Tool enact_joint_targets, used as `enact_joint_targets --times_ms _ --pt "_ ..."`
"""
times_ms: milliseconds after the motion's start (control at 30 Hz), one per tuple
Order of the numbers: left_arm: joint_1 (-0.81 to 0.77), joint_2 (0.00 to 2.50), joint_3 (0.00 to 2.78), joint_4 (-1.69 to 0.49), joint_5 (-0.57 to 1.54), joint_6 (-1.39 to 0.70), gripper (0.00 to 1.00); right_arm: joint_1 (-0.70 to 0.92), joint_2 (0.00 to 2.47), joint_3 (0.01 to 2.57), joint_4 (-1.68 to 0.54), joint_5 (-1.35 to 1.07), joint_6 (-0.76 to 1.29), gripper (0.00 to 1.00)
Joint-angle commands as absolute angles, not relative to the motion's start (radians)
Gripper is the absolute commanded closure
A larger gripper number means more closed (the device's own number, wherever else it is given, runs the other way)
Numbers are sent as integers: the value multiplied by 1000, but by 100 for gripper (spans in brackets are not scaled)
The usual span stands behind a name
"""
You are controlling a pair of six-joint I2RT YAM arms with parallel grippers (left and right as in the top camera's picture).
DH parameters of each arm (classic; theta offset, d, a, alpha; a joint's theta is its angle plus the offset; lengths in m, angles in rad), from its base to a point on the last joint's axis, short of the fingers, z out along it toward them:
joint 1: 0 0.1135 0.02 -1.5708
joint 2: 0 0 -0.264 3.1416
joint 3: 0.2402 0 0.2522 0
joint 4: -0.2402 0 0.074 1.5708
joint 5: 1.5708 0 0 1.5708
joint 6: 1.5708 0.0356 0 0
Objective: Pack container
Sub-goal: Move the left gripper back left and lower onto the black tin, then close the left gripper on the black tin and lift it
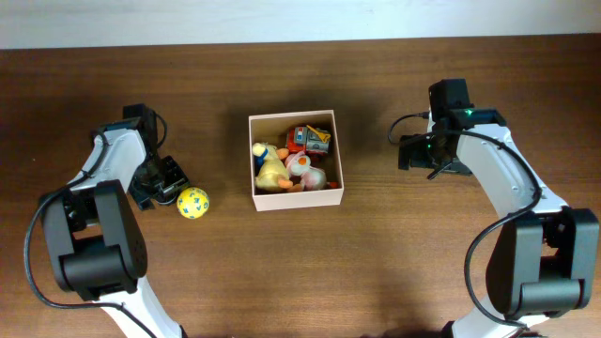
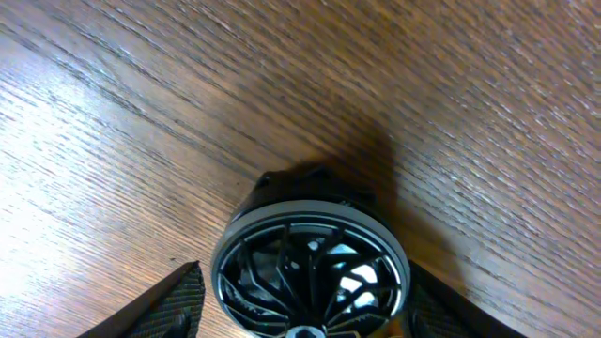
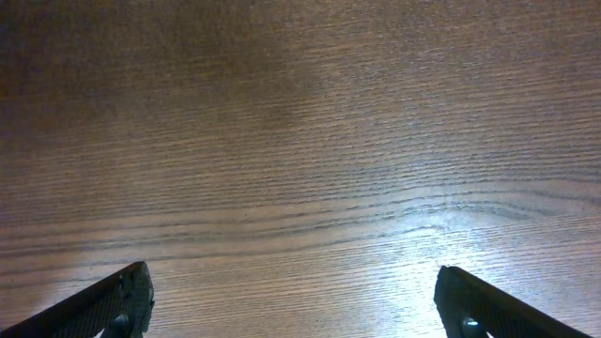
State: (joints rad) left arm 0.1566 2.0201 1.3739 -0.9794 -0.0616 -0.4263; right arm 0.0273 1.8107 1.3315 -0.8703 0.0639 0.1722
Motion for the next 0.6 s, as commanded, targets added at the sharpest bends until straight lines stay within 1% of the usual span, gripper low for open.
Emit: enact_joint_targets --times_ms 0,200,567 --pt "161 2030 1369 -986 -39 -421 42 24 1790 1340 -870 80 173 1" --pt "161 2030 1369 -987 -40 -421 56 24 1790 1340 -871 80 173 1" --pt "161 2028 1388 -981 -40 -420 57 24 1790 1340 -870 80 173 1"
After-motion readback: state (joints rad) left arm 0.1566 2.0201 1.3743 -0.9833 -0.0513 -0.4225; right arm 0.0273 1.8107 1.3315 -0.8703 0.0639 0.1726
